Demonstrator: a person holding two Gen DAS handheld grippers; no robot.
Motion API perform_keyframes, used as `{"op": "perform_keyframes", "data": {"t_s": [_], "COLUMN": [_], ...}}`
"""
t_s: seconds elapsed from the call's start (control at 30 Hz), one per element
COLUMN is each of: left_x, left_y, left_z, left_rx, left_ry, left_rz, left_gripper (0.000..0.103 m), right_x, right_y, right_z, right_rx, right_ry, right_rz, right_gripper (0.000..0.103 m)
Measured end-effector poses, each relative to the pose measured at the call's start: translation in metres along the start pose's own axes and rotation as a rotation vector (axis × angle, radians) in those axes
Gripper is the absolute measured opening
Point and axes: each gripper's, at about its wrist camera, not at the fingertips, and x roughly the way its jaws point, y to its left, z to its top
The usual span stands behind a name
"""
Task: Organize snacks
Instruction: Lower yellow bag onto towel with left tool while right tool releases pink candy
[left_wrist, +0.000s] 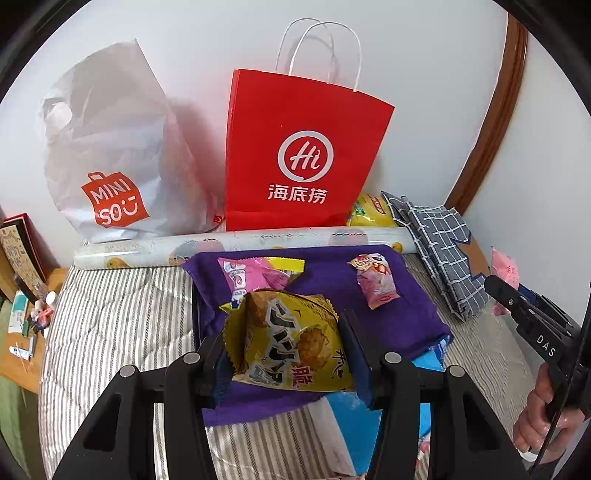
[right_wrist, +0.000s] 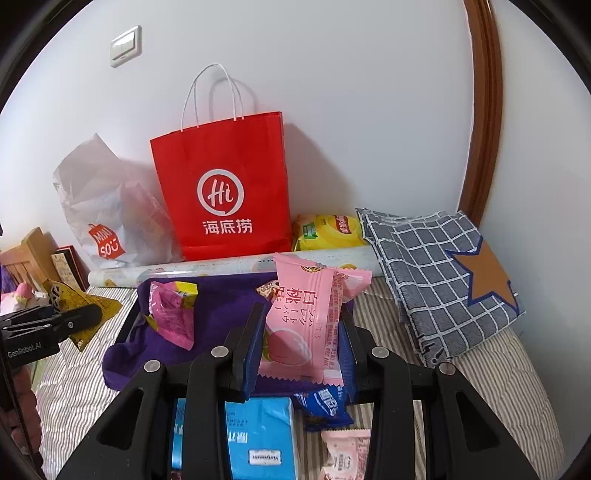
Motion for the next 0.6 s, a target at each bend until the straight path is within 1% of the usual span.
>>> {"op": "perform_keyframes", "data": {"t_s": [0.23, 0.4, 0.6], "left_x": [0.016, 0.030, 0.046], "left_y": [0.009, 0.012, 0.015], "left_z": [0.010, 0.017, 0.026], "left_rx": [-0.013, -0.019, -0.017], "left_ry": [0.011, 0.026, 0.036], "left_rz": [-0.005, -0.009, -0.003], "left_gripper": [0.050, 0.050, 0.050], "right_x": [0.018, 0.035, 0.059], "right_y": [-0.005, -0.009, -0.003], "right_z": [0.005, 0.009, 0.014], "right_rx": [0.015, 0.022, -0.010], "right_ry": [0.002, 0.021, 0.047], "right_rz": [0.055, 0.080, 0.072], "right_gripper": [0.036, 0.036, 0.036]}}
